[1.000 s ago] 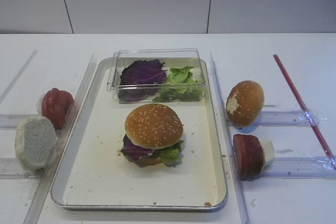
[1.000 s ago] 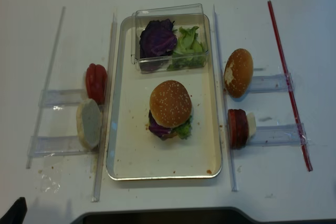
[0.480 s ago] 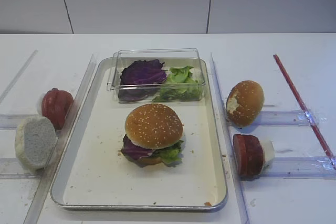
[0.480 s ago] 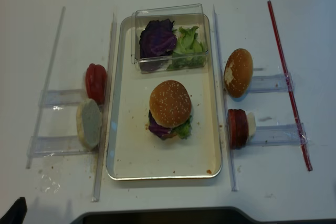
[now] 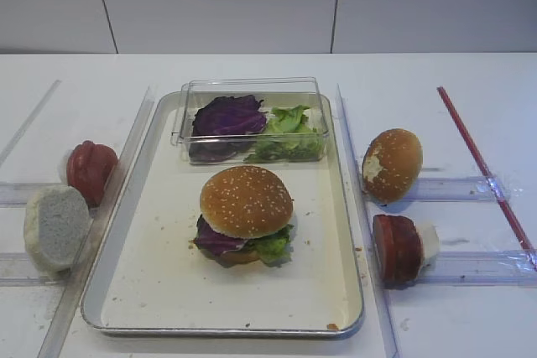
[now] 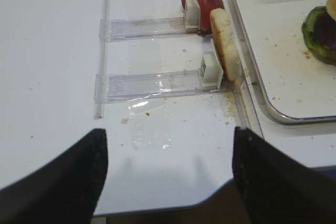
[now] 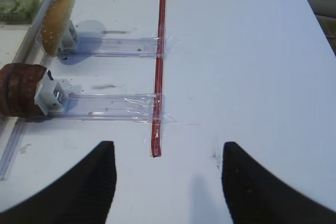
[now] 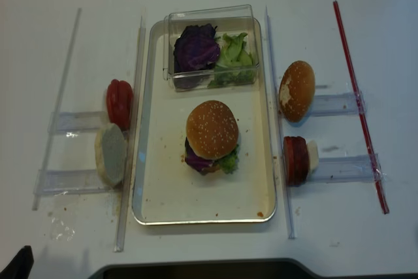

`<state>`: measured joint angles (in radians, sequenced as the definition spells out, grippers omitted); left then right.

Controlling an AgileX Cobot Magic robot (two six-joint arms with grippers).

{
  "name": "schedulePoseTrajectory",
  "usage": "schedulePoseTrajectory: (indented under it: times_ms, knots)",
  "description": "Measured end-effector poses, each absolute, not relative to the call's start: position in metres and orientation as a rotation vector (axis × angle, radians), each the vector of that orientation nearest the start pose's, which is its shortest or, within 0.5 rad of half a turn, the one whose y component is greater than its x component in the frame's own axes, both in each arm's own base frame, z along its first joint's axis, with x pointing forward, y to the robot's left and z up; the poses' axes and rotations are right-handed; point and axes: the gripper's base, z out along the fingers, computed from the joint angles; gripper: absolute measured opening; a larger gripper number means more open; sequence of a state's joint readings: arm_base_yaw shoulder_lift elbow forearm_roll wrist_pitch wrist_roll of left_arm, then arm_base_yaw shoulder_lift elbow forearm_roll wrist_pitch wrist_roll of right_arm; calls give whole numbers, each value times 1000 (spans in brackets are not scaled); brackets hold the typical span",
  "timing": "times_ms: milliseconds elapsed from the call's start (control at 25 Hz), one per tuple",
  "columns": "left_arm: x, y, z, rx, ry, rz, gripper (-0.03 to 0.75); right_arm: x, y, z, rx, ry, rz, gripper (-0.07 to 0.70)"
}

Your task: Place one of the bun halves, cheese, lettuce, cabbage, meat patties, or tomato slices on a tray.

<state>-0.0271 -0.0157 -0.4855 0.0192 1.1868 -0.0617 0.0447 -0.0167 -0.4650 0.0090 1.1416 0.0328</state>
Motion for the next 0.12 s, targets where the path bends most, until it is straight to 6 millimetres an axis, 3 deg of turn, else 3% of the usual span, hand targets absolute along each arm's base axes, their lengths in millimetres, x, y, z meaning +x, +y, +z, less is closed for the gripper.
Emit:
schedulePoseTrajectory:
  times_ms: [120]
  knots:
    - [-11, 2, 263, -40, 2169, -27, 461, -7, 0, 261, -14, 2144, 56, 461]
